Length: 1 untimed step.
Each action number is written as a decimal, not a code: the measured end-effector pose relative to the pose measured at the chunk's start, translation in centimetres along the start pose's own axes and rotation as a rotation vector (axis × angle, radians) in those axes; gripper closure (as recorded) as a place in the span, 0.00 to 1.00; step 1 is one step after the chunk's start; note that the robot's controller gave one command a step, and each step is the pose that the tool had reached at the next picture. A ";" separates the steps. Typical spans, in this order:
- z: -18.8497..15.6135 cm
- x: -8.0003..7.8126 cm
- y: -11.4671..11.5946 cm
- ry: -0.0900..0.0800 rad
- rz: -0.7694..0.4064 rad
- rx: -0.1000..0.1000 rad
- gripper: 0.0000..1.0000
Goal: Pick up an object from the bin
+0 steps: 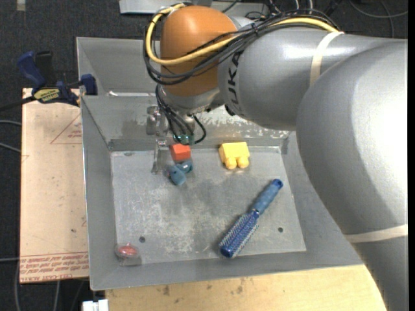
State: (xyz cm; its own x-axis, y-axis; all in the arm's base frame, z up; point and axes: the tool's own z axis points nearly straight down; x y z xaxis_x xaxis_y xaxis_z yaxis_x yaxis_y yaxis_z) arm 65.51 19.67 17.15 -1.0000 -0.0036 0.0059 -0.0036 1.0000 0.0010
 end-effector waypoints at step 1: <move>6.7 2.0 -8.7 -0.003 -0.261 0.003 0.00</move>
Offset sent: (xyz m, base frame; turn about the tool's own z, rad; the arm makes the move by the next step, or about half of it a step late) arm -0.0195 -0.0849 -0.0647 -0.2661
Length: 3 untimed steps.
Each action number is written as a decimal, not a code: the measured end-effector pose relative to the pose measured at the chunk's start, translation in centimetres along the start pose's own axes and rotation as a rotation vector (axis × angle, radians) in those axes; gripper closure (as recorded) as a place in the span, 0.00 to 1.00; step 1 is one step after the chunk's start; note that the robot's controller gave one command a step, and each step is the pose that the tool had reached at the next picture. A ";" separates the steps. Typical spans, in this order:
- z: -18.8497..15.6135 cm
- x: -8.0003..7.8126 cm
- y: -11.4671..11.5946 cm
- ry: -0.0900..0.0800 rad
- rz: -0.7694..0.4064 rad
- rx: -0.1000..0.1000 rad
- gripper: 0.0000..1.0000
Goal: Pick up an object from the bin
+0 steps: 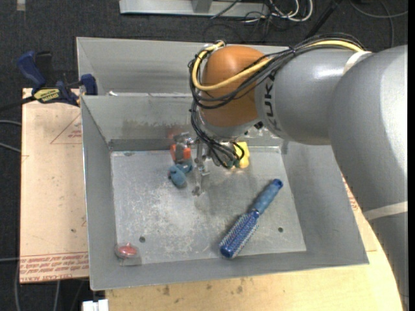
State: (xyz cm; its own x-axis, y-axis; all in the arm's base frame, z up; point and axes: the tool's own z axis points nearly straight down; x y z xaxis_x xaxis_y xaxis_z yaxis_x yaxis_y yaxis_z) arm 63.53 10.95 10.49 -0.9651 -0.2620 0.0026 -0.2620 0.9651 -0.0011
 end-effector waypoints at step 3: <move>3.4 -1.3 -0.4 -0.005 -0.280 -0.004 0.00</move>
Offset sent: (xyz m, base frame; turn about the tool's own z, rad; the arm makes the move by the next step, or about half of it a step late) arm 0.0128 -0.0015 -0.0349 -0.2832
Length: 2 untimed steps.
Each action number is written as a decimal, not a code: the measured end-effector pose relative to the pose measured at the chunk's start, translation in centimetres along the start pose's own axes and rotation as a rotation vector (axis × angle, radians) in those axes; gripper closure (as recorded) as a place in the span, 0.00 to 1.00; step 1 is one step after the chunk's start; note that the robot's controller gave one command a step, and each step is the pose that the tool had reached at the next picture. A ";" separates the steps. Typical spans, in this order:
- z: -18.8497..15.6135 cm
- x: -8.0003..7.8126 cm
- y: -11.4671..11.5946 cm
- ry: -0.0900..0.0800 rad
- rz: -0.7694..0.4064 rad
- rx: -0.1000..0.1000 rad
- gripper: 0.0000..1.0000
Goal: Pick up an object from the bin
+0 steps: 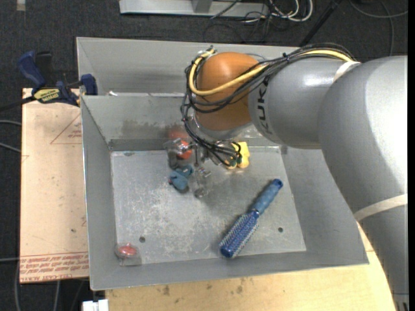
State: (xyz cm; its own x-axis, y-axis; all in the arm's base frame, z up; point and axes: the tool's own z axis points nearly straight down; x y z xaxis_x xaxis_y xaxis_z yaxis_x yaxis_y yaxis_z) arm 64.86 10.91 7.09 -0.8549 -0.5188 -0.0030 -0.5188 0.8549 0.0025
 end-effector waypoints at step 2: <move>-16.2 0.7 0.4 -0.009 -0.015 0.007 1.00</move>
Offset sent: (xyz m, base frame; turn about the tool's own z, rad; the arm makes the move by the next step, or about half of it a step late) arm 0.0000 0.0000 0.0000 0.0000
